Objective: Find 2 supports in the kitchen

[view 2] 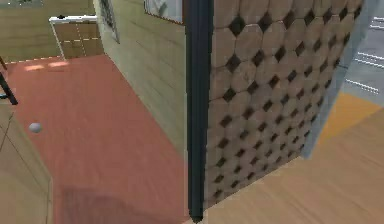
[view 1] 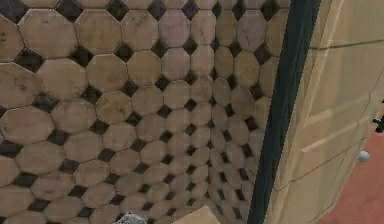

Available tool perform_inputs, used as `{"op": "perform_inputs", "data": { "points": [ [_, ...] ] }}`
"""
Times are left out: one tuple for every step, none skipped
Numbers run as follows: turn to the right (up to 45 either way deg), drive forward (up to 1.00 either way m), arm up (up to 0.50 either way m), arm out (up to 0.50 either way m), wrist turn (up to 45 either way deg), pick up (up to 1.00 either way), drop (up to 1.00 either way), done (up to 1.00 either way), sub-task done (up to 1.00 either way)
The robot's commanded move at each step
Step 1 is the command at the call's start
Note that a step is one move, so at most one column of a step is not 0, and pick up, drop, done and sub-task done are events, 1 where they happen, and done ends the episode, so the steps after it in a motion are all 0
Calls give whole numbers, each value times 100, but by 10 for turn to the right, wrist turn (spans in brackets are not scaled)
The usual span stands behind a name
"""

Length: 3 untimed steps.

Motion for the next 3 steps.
{"op": "perform_inputs", "data": {
  "points": [
    [-450,0,0,0,0,0,0,0,0],
    [-270,0,0,0,0,0,0,0,0],
    [-30,0,0,0,0,0,0,0,0]
  ]
}}
